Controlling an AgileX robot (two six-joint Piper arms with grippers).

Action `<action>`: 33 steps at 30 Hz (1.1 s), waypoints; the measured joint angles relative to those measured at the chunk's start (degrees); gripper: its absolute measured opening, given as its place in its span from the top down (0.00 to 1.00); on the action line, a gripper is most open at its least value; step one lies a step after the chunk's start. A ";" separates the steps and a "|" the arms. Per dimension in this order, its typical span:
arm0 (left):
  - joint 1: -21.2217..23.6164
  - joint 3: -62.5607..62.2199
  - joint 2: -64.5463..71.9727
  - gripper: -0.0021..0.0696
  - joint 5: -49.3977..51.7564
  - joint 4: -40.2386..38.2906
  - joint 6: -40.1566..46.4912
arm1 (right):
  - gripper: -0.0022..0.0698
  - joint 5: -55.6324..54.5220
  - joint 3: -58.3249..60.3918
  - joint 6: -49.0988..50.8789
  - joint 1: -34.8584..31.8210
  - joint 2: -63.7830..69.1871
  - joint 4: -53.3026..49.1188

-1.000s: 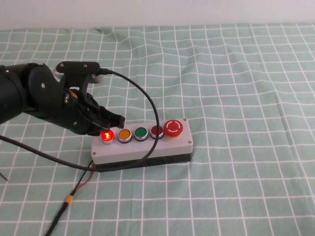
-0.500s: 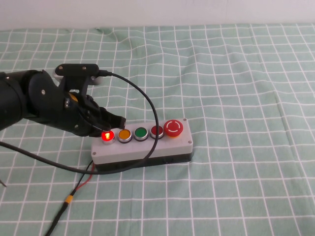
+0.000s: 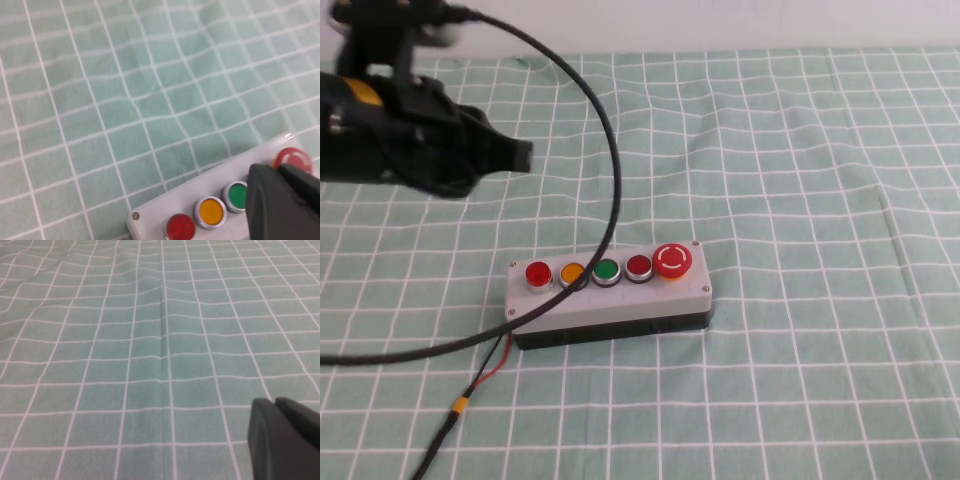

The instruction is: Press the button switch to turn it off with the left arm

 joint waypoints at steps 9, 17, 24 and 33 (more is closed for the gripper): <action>0.00 1.20 -16.82 0.97 4.55 0.90 -3.89 | 0.99 0.00 0.00 0.00 0.00 0.00 0.00; 0.00 11.22 -34.30 0.97 5.40 6.31 -11.03 | 0.99 0.00 0.00 0.00 0.00 0.00 0.00; 0.00 23.84 -50.77 0.97 6.09 7.17 -15.61 | 0.99 0.00 0.00 0.00 0.00 0.00 0.00; 0.00 31.12 -65.24 0.97 6.58 7.29 -16.02 | 0.99 0.00 0.00 0.00 0.00 0.00 0.00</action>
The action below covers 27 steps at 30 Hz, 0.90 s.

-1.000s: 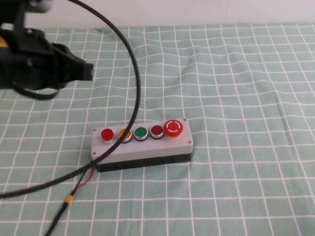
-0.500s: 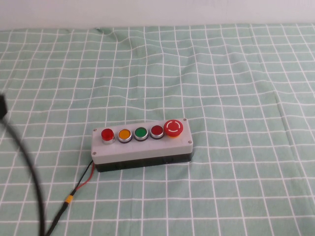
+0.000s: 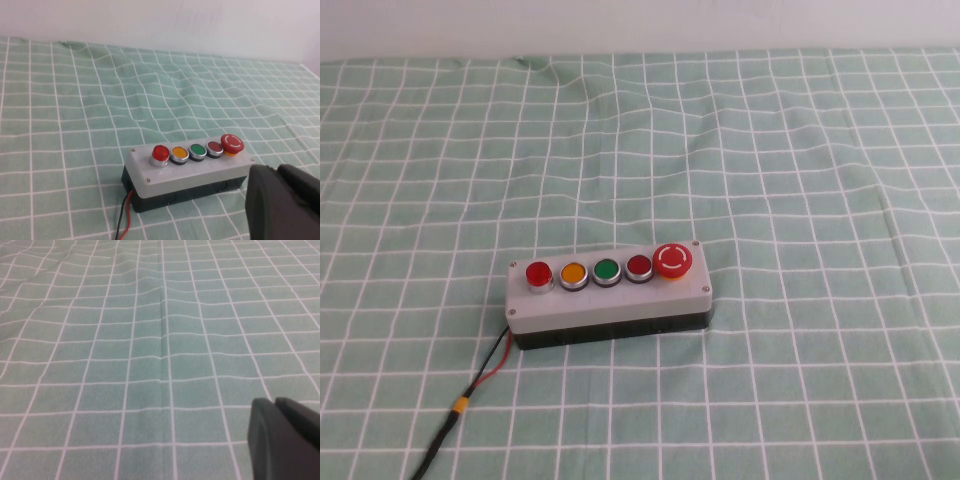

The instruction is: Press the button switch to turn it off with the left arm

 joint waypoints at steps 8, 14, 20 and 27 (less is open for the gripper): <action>0.00 0.11 -1.61 0.97 0.49 0.00 0.00 | 0.99 0.00 0.00 0.00 0.00 0.00 0.00; 0.00 0.11 -1.61 0.97 0.49 0.00 -0.07 | 0.99 0.00 0.00 0.00 0.00 0.00 0.00; 0.00 1.33 -1.61 0.97 -0.74 0.10 -0.21 | 0.99 0.00 0.00 0.00 0.00 0.00 0.00; 2.61 10.62 -1.61 0.97 -8.84 8.06 -0.21 | 0.99 0.00 0.00 0.00 0.00 0.00 0.00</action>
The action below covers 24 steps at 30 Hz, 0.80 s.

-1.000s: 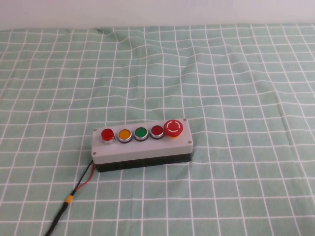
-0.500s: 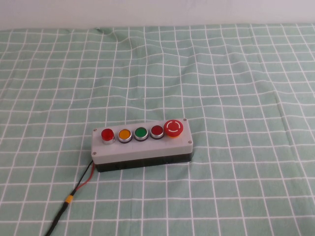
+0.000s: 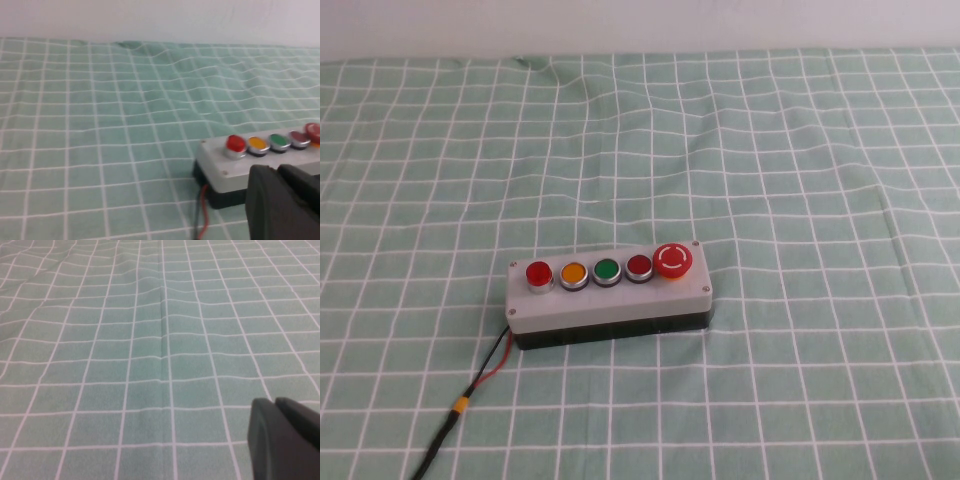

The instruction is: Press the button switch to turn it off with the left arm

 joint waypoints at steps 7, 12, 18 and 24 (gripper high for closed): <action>7.80 14.78 -0.26 0.97 -14.35 3.91 0.00 | 0.99 0.00 0.00 0.00 0.00 0.00 0.00; 10.49 24.95 -3.52 0.97 -24.87 3.80 0.00 | 0.99 0.00 0.00 0.00 0.00 0.00 0.00; 10.63 27.73 -5.72 0.97 -26.57 3.80 -0.75 | 0.99 0.00 0.00 0.00 0.00 0.00 0.00; 10.63 27.73 -7.12 0.97 -23.97 3.80 -1.04 | 0.99 0.00 0.00 0.00 0.00 0.00 0.00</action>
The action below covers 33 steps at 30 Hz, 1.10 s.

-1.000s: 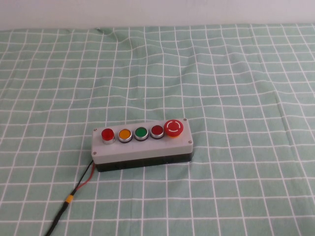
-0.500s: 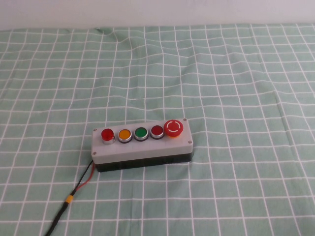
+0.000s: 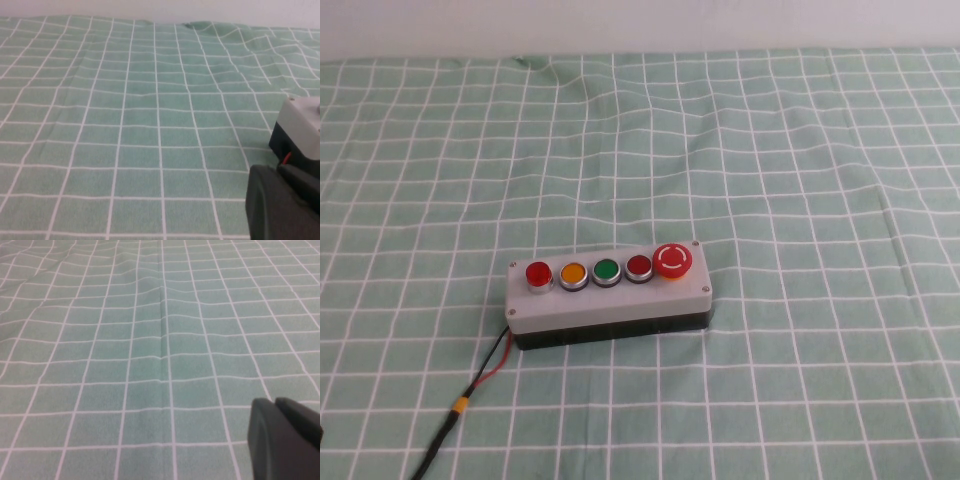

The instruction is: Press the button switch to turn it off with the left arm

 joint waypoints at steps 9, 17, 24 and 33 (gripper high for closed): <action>0.00 0.00 -2.28 0.97 9.57 0.00 0.00 | 0.99 0.00 0.00 0.00 0.00 0.00 0.00; 0.00 0.00 -2.28 0.97 9.78 0.00 0.00 | 0.99 0.00 0.00 0.00 0.00 0.00 0.00; 0.00 0.00 -2.28 0.97 9.78 0.00 0.00 | 0.99 0.00 0.00 0.00 0.00 0.00 0.00; 0.00 0.00 -2.28 0.97 9.78 0.00 0.00 | 0.99 0.00 0.00 0.00 0.00 0.00 0.00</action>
